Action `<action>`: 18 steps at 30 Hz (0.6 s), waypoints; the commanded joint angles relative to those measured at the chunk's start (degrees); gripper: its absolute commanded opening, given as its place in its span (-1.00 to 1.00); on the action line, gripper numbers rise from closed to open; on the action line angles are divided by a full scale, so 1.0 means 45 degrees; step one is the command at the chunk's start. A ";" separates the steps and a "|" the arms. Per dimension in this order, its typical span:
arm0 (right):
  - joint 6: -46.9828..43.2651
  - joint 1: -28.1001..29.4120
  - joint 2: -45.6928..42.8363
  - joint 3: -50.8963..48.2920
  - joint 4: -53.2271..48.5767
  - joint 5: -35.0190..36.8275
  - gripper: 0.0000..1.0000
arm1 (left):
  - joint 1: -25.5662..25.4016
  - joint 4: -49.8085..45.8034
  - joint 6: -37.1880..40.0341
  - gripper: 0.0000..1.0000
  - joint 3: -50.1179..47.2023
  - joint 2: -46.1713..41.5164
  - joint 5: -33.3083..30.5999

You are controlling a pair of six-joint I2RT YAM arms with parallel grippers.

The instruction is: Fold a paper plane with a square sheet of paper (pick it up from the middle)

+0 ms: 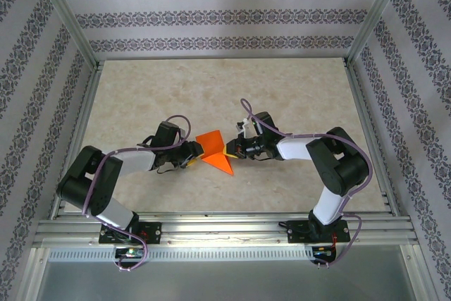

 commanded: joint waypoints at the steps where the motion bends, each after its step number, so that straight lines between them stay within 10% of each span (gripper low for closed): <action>1: 0.0415 -0.0112 -0.0324 -0.0293 0.0951 -0.0398 -1.00 | 0.0054 0.0892 -0.0341 -0.03 0.0211 0.0129 0.0234; 18: 0.1395 -0.0398 -0.0851 -0.0827 0.2372 -0.0864 -1.00 | 0.0060 0.1754 -0.0651 -0.01 0.0305 0.0454 0.0531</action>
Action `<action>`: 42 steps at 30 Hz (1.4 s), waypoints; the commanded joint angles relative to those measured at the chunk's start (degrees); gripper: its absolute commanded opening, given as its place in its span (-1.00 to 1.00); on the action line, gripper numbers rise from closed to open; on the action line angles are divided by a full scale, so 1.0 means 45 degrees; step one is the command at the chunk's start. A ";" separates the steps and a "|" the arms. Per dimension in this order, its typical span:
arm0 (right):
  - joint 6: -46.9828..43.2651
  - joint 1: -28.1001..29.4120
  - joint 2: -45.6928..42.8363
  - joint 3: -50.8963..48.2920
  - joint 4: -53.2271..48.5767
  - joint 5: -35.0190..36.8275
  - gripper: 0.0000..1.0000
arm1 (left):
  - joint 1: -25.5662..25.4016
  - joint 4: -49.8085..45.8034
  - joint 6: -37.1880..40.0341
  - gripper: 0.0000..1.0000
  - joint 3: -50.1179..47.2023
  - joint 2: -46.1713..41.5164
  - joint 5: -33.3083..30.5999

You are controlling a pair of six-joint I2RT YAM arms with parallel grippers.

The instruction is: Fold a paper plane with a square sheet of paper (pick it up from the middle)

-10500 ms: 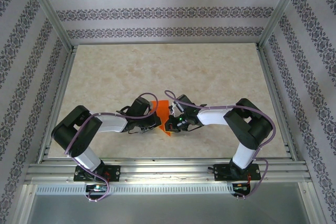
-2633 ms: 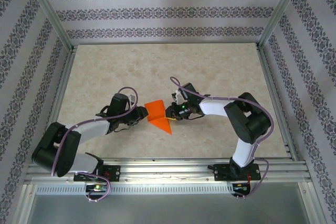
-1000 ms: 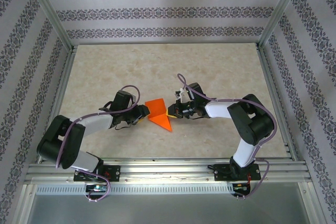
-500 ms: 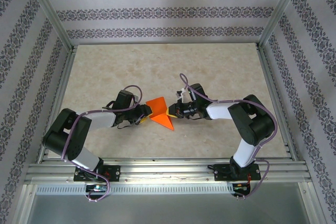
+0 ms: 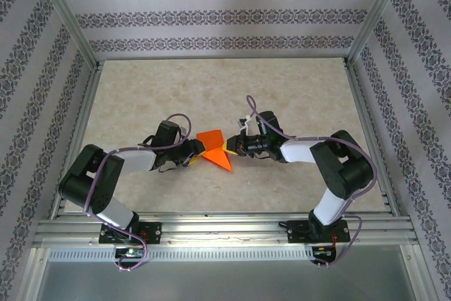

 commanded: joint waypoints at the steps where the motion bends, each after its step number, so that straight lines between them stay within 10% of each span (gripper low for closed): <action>1: 0.0100 -0.0218 -0.0247 -0.0214 0.0430 -0.0364 -1.00 | 0.0069 0.1051 -0.0314 -0.01 0.0313 0.0290 0.0350; 26: -0.0189 -0.0440 -0.0195 -0.0840 0.0336 -0.0374 -1.00 | 0.0148 0.4896 -0.1530 -0.23 0.0771 0.2429 0.0947; 42: -0.0630 -0.0648 -0.0302 -0.0996 -0.0291 -0.0044 -0.99 | 0.0143 0.5487 -0.1720 -0.82 0.0771 0.2557 0.1032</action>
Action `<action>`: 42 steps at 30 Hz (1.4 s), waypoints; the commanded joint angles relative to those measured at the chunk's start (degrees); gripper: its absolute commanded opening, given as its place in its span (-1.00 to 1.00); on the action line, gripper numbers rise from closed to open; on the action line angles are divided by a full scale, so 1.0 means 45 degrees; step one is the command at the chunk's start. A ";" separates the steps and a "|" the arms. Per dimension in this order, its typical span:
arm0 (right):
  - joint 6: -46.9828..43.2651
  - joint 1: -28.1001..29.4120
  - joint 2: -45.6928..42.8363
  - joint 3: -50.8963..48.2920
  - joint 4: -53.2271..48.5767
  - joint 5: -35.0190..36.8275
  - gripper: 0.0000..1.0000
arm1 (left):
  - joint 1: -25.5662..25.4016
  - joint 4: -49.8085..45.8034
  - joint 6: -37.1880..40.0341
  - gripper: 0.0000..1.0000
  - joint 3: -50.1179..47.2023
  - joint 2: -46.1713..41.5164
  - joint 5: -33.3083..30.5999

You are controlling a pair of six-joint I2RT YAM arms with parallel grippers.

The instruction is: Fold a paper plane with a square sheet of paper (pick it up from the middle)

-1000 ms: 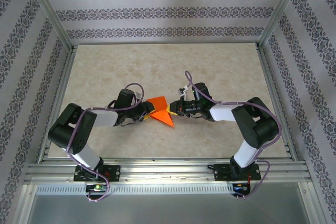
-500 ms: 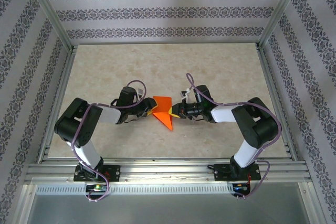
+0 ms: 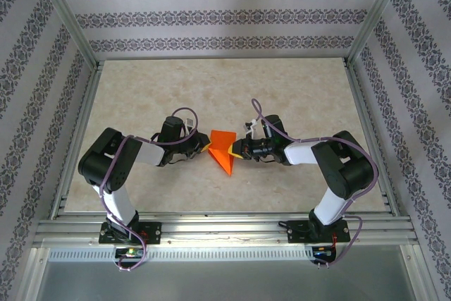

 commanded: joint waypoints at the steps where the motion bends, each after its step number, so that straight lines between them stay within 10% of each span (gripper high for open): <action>1: -0.0552 -0.0155 -0.0305 -0.0180 -0.0353 0.0214 -0.96 | 0.0156 0.0432 0.0093 -0.82 0.0185 -0.0285 0.0046; 10: -0.1317 -0.0152 -0.1802 -0.0082 -0.2153 0.1382 -0.59 | 0.0048 -0.0575 0.0306 -0.91 -0.0197 -0.1315 -0.0989; 21: -0.7212 0.4027 -0.5332 -0.0746 -0.3936 1.0116 -0.25 | -0.0746 -0.2921 -0.0303 -0.93 -0.0991 -0.3914 -0.4519; 31: -1.0244 0.7816 -0.2921 -0.0454 -0.1049 1.4033 -0.21 | -0.1650 -0.3466 -0.1251 -0.96 -0.1699 -0.5041 -0.6703; 42: -1.1390 0.8764 -0.0180 0.0070 0.1189 1.6535 -0.21 | -0.2274 -0.3542 -0.1686 -0.96 -0.1811 -0.5588 -0.7571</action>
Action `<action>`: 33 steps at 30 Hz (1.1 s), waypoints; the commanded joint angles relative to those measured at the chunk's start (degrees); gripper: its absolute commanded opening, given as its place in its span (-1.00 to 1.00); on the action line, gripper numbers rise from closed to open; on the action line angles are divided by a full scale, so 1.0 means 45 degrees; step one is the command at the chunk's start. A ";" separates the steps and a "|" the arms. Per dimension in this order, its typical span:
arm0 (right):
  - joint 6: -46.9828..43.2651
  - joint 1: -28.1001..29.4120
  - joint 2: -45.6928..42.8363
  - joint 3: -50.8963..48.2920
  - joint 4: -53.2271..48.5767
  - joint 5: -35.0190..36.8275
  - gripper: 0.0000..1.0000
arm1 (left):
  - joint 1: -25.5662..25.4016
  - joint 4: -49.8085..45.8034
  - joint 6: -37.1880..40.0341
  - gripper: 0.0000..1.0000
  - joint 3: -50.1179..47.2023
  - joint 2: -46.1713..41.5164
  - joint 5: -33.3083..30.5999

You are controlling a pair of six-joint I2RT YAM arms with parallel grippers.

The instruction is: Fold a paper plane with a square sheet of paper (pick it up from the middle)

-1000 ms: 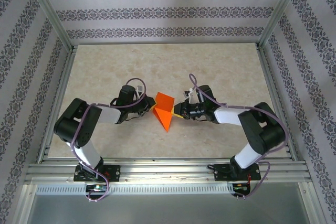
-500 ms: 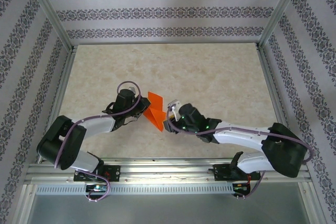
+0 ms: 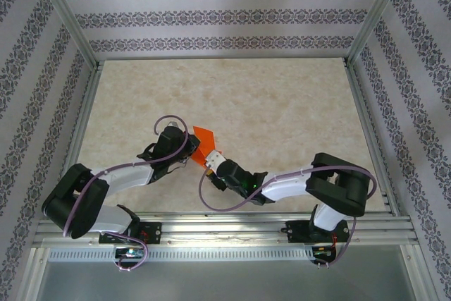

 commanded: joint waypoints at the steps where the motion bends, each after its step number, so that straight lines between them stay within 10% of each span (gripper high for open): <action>1: -0.0771 0.0138 0.0616 0.0507 0.0761 0.1345 -0.21 | -0.0236 -0.0279 -0.0313 -0.96 -0.0187 -0.0266 -0.0554; 23: -0.0631 -0.0111 0.1085 0.0072 0.1568 0.1460 -0.79 | -0.0376 -0.0235 -0.0323 -0.80 -0.0340 -0.0370 -0.0645; 33: -0.0709 -0.0387 0.0951 -0.0384 0.2011 0.1225 -0.92 | -0.0177 -0.1306 -0.0143 -0.06 -0.0398 -0.0759 -0.0793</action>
